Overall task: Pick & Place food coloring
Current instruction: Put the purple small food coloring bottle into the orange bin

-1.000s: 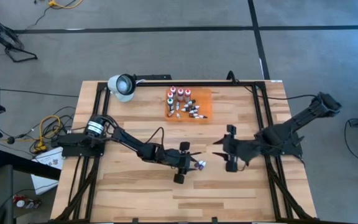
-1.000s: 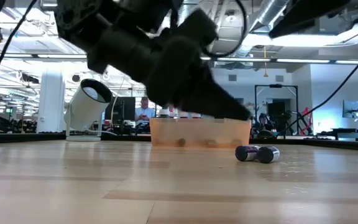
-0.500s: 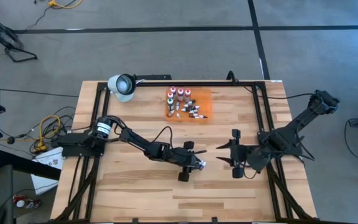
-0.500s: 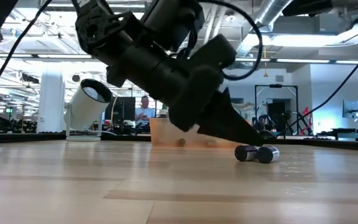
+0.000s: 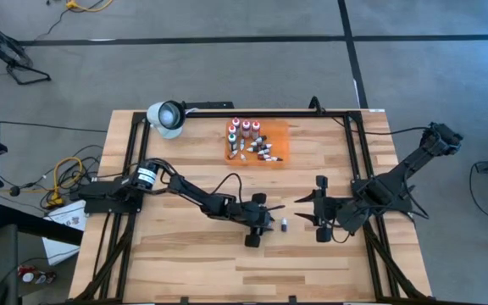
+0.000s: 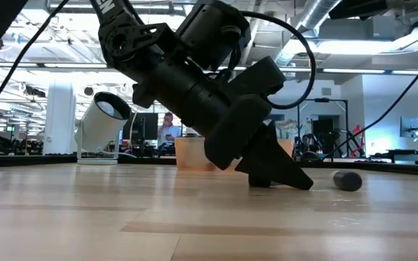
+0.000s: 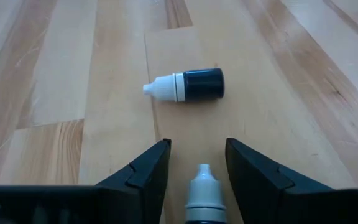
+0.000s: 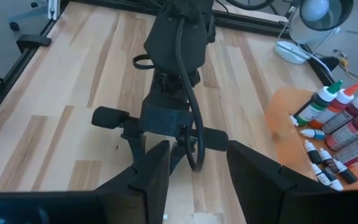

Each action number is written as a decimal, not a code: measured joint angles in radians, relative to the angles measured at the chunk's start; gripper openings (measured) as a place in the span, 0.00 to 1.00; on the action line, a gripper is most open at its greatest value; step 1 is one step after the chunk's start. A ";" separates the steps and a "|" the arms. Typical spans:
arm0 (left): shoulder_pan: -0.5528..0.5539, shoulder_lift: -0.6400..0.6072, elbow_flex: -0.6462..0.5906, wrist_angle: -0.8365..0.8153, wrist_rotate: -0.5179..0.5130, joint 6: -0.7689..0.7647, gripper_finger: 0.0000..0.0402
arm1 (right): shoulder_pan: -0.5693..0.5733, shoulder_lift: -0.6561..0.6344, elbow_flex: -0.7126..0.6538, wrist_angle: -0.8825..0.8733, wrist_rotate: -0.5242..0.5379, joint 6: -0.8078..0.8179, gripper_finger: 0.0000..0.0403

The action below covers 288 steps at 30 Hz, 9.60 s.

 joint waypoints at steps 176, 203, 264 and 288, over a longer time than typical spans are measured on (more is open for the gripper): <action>0.183 -0.378 0.378 -1.658 -0.122 -0.129 0.38 | -0.131 0.178 0.000 0.017 -0.024 0.001 0.33; 0.086 -0.463 0.086 -1.414 -0.386 -0.157 0.38 | -0.157 0.177 0.000 -0.003 -0.067 -0.008 0.33; -0.193 -1.250 -0.820 -0.132 -0.354 -0.069 0.38 | -0.245 0.556 -0.049 0.327 -0.486 0.015 0.37; -0.193 -1.250 -0.820 -0.134 -0.336 -0.071 0.38 | -0.241 0.555 -0.049 0.236 -0.481 0.131 0.63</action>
